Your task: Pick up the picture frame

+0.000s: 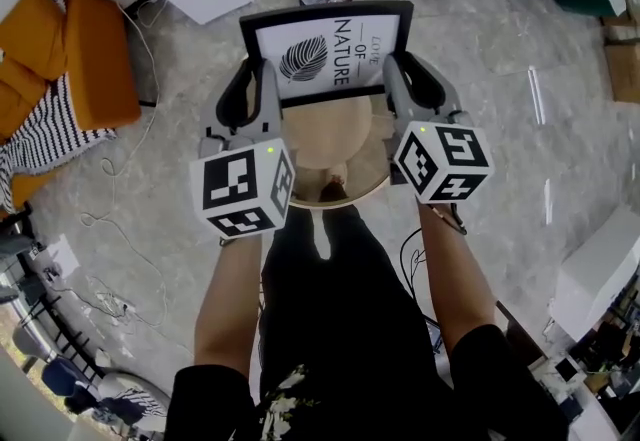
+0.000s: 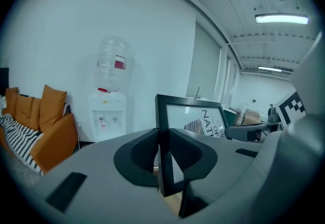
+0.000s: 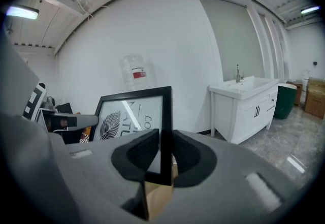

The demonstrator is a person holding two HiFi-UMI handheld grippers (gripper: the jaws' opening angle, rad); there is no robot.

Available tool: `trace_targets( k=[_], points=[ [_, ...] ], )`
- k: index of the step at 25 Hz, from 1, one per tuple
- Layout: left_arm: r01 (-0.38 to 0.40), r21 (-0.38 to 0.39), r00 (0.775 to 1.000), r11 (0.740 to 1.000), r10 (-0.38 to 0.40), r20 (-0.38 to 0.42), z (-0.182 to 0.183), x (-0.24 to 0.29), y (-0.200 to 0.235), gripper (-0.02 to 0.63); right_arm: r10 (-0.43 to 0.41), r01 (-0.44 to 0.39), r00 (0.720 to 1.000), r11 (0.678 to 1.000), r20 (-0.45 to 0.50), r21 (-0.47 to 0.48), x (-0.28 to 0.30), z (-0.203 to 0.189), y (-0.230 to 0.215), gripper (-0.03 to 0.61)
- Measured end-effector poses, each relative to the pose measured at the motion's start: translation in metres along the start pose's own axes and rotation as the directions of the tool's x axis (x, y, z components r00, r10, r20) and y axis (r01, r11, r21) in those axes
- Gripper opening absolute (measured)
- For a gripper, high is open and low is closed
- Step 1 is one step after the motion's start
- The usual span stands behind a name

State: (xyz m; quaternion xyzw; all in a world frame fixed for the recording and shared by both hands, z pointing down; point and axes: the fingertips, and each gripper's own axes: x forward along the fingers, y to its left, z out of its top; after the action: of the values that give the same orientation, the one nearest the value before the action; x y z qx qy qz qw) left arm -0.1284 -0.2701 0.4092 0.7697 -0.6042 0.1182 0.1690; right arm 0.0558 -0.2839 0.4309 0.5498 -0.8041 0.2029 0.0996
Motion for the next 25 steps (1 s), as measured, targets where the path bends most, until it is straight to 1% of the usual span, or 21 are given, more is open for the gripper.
trace_targets(
  k=[4, 11, 17, 21, 25],
  points=[
    [-0.002, 0.010, 0.999, 1.000, 0.001, 0.046, 0.026, -0.010, -0.005, 0.077, 0.008, -0.008, 0.999, 1.000, 0.043, -0.005, -0.011, 0.025, 0.004, 0.078],
    [-0.004, 0.021, 0.993, 1.000, 0.001, 0.119, 0.074, -0.026, -0.030, 0.077, 0.019, -0.016, 0.992, 1.000, 0.127, -0.027, -0.040, 0.075, -0.003, 0.078],
    [0.000, 0.038, 0.982, 0.999, -0.007, 0.187, 0.106, -0.052, -0.032, 0.075, 0.013, -0.004, 0.980, 0.999, 0.196, -0.048, -0.064, 0.104, 0.015, 0.078],
    [-0.003, 0.031, 0.973, 1.000, -0.005, 0.230, 0.125, -0.067, -0.036, 0.074, 0.020, -0.005, 0.972, 0.998, 0.236, -0.065, -0.079, 0.125, 0.022, 0.078],
    [0.001, 0.051, 0.963, 0.999, -0.014, 0.271, 0.143, -0.085, -0.039, 0.074, 0.021, -0.002, 0.961, 0.998, 0.276, -0.067, -0.095, 0.142, 0.031, 0.078]
  ],
)
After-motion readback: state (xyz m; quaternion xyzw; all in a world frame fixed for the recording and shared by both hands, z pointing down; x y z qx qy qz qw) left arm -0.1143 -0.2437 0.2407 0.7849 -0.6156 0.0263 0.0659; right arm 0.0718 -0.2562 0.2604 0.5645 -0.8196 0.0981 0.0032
